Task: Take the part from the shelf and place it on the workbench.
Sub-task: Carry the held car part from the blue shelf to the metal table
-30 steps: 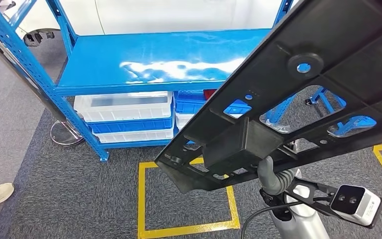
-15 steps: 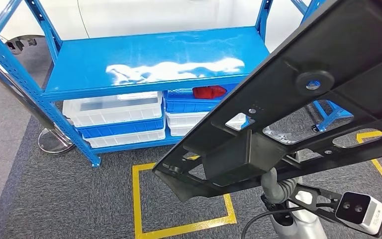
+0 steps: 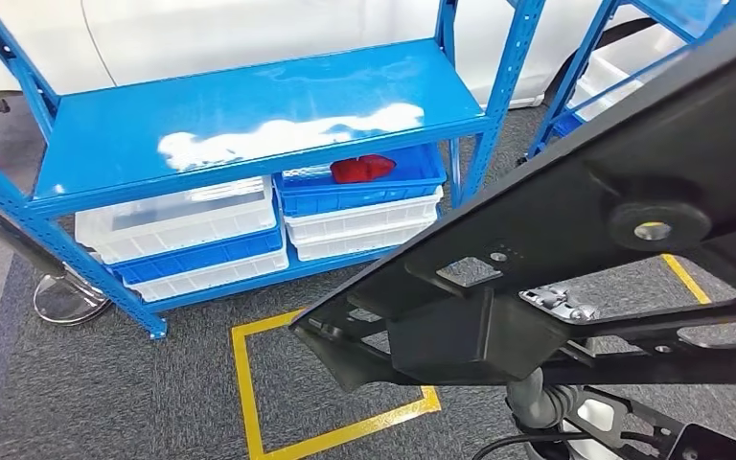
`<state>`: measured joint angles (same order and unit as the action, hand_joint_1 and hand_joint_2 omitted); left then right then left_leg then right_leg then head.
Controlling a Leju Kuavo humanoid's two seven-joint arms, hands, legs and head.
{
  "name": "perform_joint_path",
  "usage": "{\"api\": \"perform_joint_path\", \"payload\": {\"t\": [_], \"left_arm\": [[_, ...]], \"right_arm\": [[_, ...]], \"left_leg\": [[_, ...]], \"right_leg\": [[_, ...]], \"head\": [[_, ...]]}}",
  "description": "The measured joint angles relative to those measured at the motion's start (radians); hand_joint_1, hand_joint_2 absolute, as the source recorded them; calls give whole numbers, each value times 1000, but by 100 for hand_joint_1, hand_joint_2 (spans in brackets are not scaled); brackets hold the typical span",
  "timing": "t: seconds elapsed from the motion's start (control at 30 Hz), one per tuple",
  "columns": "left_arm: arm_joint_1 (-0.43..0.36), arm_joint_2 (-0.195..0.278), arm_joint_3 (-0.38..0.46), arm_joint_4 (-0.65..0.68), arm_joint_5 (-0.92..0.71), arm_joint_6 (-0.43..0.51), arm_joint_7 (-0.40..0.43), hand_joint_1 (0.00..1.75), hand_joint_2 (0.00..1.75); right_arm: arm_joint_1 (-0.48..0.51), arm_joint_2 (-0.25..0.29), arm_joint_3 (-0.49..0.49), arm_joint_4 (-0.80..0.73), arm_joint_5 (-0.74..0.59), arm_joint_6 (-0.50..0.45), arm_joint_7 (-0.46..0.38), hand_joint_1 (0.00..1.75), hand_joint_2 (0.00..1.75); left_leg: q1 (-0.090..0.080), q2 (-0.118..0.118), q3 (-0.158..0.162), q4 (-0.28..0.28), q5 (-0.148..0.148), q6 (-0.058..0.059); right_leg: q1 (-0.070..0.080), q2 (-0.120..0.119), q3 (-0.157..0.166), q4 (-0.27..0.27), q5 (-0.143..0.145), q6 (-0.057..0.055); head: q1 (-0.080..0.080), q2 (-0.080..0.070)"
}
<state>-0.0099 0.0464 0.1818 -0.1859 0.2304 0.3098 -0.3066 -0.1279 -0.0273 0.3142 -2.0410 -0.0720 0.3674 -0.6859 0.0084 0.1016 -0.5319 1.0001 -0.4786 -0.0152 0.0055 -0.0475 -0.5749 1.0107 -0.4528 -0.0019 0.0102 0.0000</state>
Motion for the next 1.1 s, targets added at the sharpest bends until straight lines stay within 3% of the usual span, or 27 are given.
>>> {"api": "perform_joint_path", "payload": {"t": [0.03, 0.1, 0.17, 0.2, 0.23, 0.27, 0.3, 0.37, 0.43, 0.47, 0.53, 0.6, 0.67, 0.7, 0.73, 0.77, 0.83, 0.9, 0.93, 0.97, 1.03, 1.1], "left_arm": [[-4, 1, -1, 0, -8, -1, -2, 0, 175], [-7, 3, -4, 0, -23, -3, -1, 0, 175], [-8, 6, -7, 0, -35, -9, 8, 0, 175], [-7, 7, -8, 0, -39, -13, 14, 0, 175], [-6, 8, -8, 0, -42, -17, 20, 0, 175], [-6, 8, -9, 0, -45, -20, 26, 0, 175], [-5, 8, -9, 0, -48, -23, 30, 0, 175], [-4, 8, -9, 0, -51, -26, 37, 0, 175], [-3, 9, -9, 0, -53, -27, 43, 0, 175], [-3, 9, -10, 0, -53, -27, 45, 0, 175], [-5, 8, -10, 0, -53, -26, 47, 0, 175], [-5, 6, -10, 0, -53, -25, 47, 0, 175], [-1, 4, -10, 0, -53, -25, 46, 0, 175], [2, 4, -10, 0, -53, -25, 46, 0, 175], [4, 3, -10, 0, -53, -25, 46, 0, 175], [4, 2, -9, 0, -53, -26, 46, 0, 175], [1, -3, -9, 0, -54, -29, 46, 0, 175], [1, -8, -9, 0, -53, -35, 46, 0, 175], [1, -10, -9, 0, -53, -38, 46, 0, 175], [1, -11, -9, 0, -52, -41, 48, 0, 175], [-2, -13, -9, 0, -51, -45, 56, 0, 175], [-3, -14, -8, 0, -45, -47, 65, 0, 175]], "right_arm": [[4, 0, 10, -15, 12, -18, 0, 175, 175], [9, -1, 31, -42, 27, -57, 0, 175, 175], [13, -3, 51, -56, 32, -98, 0, 175, 175], [17, -5, 60, -60, 33, -113, 0, 175, 175], [23, -7, 66, -64, 32, -122, 0, 175, 175], [29, -10, 71, -69, 29, -127, 0, 175, 175], [34, -14, 74, -74, 25, -128, 0, 175, 175], [38, -21, 76, -82, 16, -125, 0, 175, 175], [38, -28, 76, -85, 7, -119, 0, 175, 175], [38, -31, 76, -86, 2, -116, 0, 175, 175], [39, -40, 71, -86, -11, -110, 0, 175, 175], [37, -50, 63, -87, -24, -101, 0, 175, 175], [34, -61, 58, -87, -33, -97, 0, 175, 175], [34, -66, 57, -86, -35, -97, 0, 175, 175], [34, -71, 55, -84, -37, -97, 0, 175, 175], [34, -76, 53, -82, -37, -97, 0, 175, 175], [33, -87, 50, -80, -35, -97, 0, 175, 175], [33, -97, 51, -80, -26, -100, 0, 175, 175], [33, -102, 52, -80, -20, -101, 0, 175, 175], [34, -106, 52, -81, -15, -104, 0, 175, 175], [37, -115, 55, -86, -7, -116, 0, 175, 175], [38, -124, 59, -93, -9, -125, 0, 175, 175]], "left_leg": [[1, -1, 0, 3, -4, -6], [4, -35, -19, 52, -43, -14], [7, -80, -74, 179, -113, -19], [8, -89, -102, 244, -139, -21], [8, -93, -118, 281, -145, -21], [8, -94, -116, 279, -131, -20], [8, -98, -95, 237, -100, -18], [10, -141, -31, 97, -33, -11], [10, -183, 3, 15, -10, -5], [9, -187, 4, 6, -13, -1], [10, -162, 5, 0, -6, 8], [13, -135, 7, -8, 2, 21], [12, -106, 4, -10, 5, 26], [11, -92, 3, -9, 5, 27], [10, -77, 1, -8, 4, 26], [10, -64, 1, -8, 4, 26], [10, -41, 2, -7, 2, 22], [7, -23, 6, -5, -3, 14], [6, -15, 8, -5, -5, 8], [4, -7, 10, -6, -5, 2], [5, 6, 13, -7, -8, -11], [8, -25, 3, 25, -34, -20]], "right_leg": [[-2, 9, -1, -4, 4, -6], [-7, 27, 0, -13, 13, -20], [-8, 48, -4, -15, 19, -28], [-8, 60, -6, -15, 20, -30], [-7, 73, -7, -14, 21, -30], [-6, 86, -7, -13, 22, -29], [-6, 100, -7, -11, 23, -28], [-5, 124, -11, -4, 24, -23], [-6, 147, -21, 3, 27, -12], [-8, 158, -27, 4, 30, -5], [-11, 169, -34, 4, 35, 9], [-8, 127, -55, 45, 8, 17], [-10, 73, -110, 164, -59, 24], [-13, 64, -140, 231, -87, 29], [-16, 59, -160, 275, -100, 33], [-19, 55, -160, 281, -93, 35], [-22, 37, -99, 177, -38, 36], [-16, 2, -27, 45, 1, 25], [-12, -8, -10, 12, 7, 17], [-8, -9, -8, 2, 5, 9], [-8, 12, -11, -2, 10, -4], [-12, 30, -9, -11, 17, -17]], "head": [[0, 0], [-2, 0], [-3, 0], [-3, 0], [-3, 0], [-4, 0], [-4, 0], [-3, 0], [-3, 0], [-3, 0], [-3, 0], [1, 0], [5, 0], [6, 0], [5, 0], [6, 0], [6, 0], [5, 0], [5, 0], [4, 0], [4, 0], [2, 0]]}}
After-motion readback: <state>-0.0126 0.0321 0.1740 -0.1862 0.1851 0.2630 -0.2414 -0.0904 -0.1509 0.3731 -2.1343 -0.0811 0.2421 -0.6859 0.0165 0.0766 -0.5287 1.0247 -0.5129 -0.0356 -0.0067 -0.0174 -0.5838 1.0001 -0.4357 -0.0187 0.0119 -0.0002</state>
